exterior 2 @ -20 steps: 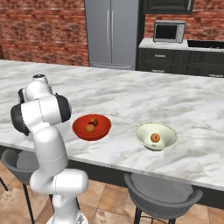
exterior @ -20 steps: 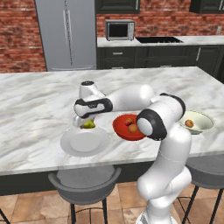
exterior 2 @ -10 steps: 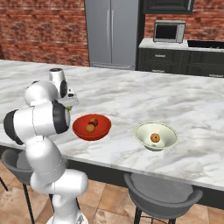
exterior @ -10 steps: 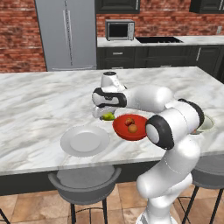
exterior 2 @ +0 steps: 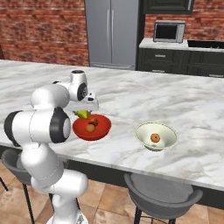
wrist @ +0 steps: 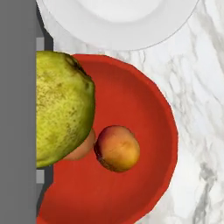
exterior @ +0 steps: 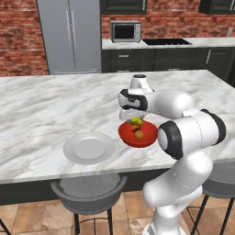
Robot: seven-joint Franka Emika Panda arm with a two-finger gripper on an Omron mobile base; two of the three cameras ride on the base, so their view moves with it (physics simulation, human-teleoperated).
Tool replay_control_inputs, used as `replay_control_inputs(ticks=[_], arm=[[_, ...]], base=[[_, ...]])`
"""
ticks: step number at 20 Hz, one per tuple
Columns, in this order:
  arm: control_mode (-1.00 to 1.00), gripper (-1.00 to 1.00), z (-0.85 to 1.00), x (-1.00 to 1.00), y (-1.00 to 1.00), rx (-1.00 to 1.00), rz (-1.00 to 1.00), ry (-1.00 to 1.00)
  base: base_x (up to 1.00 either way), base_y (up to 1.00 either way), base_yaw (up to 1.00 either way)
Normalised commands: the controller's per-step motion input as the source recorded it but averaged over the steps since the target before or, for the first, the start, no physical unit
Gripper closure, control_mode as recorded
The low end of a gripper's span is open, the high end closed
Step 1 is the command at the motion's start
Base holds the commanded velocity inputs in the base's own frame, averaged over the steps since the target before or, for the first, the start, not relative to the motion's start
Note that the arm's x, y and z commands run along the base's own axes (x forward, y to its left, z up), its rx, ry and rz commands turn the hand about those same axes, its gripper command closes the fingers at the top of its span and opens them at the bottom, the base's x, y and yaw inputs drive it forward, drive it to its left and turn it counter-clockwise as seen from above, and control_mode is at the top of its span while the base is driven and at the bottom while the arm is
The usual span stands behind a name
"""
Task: Take the fruits from the plate on the dining counter and place two fruits in each bowl.
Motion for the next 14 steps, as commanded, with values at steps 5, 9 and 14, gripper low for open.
replay_control_inputs(ticks=[5,9,14], arm=[[-1.00,1.00,0.01,0.00,-1.00,0.00,-0.21,0.11],[-1.00,1.00,0.00,0.00,-1.00,0.00,-0.22,0.10],[-1.00,1.00,0.00,0.00,-1.00,0.00,-0.21,0.09]], base=[[0.00,0.00,0.00],[0.00,0.00,0.00],[0.00,0.00,0.00]])
